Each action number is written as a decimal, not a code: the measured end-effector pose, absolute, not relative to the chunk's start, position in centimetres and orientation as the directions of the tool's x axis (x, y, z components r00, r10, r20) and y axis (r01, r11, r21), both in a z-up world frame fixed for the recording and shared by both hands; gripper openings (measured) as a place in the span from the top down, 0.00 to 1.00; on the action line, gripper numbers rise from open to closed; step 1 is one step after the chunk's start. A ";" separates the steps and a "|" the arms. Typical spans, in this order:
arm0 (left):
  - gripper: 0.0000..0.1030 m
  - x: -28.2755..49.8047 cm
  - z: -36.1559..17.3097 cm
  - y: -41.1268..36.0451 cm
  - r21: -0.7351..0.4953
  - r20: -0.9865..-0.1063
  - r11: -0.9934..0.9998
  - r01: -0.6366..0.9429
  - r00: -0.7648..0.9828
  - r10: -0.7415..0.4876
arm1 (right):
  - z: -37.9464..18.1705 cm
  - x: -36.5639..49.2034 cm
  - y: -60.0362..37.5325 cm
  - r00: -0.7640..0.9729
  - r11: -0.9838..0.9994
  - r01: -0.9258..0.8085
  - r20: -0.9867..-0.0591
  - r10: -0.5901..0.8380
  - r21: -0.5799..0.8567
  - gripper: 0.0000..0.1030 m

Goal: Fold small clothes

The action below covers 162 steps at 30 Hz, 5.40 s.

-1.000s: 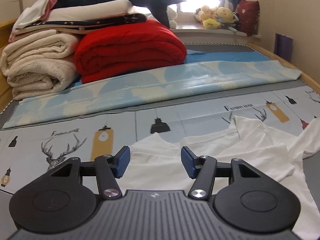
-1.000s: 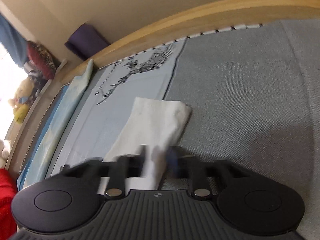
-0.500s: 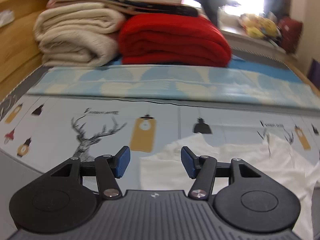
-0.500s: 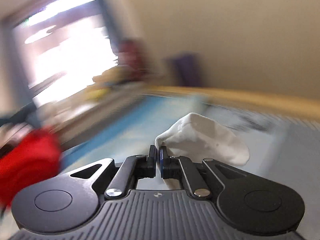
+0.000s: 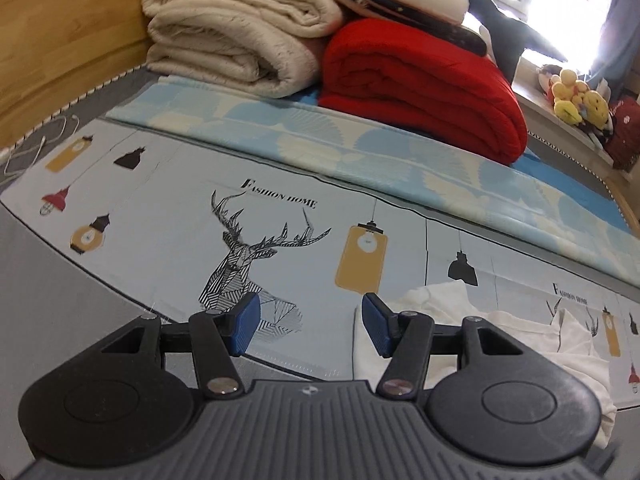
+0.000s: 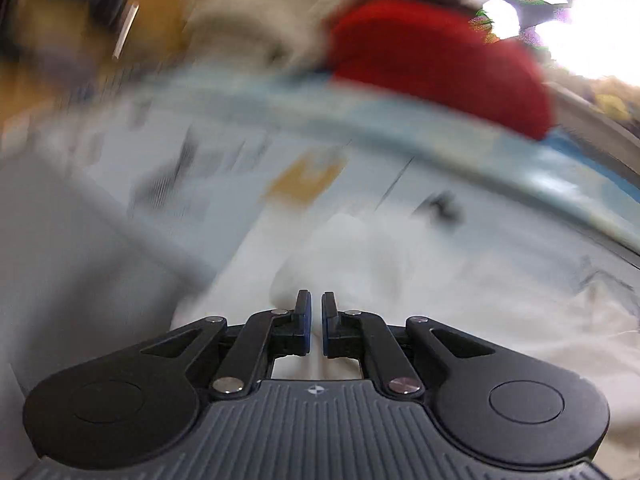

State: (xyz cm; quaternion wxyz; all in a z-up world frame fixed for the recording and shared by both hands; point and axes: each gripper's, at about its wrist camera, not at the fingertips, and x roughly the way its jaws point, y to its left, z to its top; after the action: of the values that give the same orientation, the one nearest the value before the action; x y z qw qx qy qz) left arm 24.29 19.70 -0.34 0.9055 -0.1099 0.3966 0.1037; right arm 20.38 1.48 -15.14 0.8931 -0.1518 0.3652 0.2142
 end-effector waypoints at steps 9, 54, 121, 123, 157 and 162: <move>0.39 25.1 -1.4 19.0 -0.184 -0.773 0.965 -0.184 0.634 -0.027 | -13.6 16.6 5.2 0.557 0.740 -0.650 -0.771 0.308 -0.174 0.97; 0.99 29.0 -8.7 12.1 -0.248 -0.853 0.969 0.004 0.473 -0.221 | -8.4 20.5 -35.1 0.636 0.717 0.467 -0.760 0.134 0.517 0.96; 0.98 30.2 -13.1 11.1 -0.142 -0.937 0.989 0.043 0.316 -0.148 | -11.8 20.9 -39.8 0.522 0.931 0.247 -0.847 0.105 0.268 0.78; 0.97 29.8 -12.6 11.2 -0.078 -0.936 0.996 0.043 0.339 -0.088 | -9.9 21.0 -38.9 0.568 0.959 0.222 -0.823 0.018 0.174 0.76; 0.73 19.6 -5.1 5.7 0.112 -0.776 0.970 0.217 0.629 -0.051 | -0.2 11.9 -32.6 0.723 0.983 0.074 -0.688 0.061 0.165 0.59; 0.71 12.4 -2.7 5.4 0.090 -0.721 0.968 0.234 0.686 -0.099 | 1.7 3.4 -32.0 0.783 0.990 0.045 -0.620 0.048 0.134 0.54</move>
State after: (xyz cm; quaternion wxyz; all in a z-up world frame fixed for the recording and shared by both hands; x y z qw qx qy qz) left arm 12.38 5.41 -2.70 0.9138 0.0878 0.3859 -0.0911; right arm 3.36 -31.98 1.69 0.9416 0.0707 0.3292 0.0010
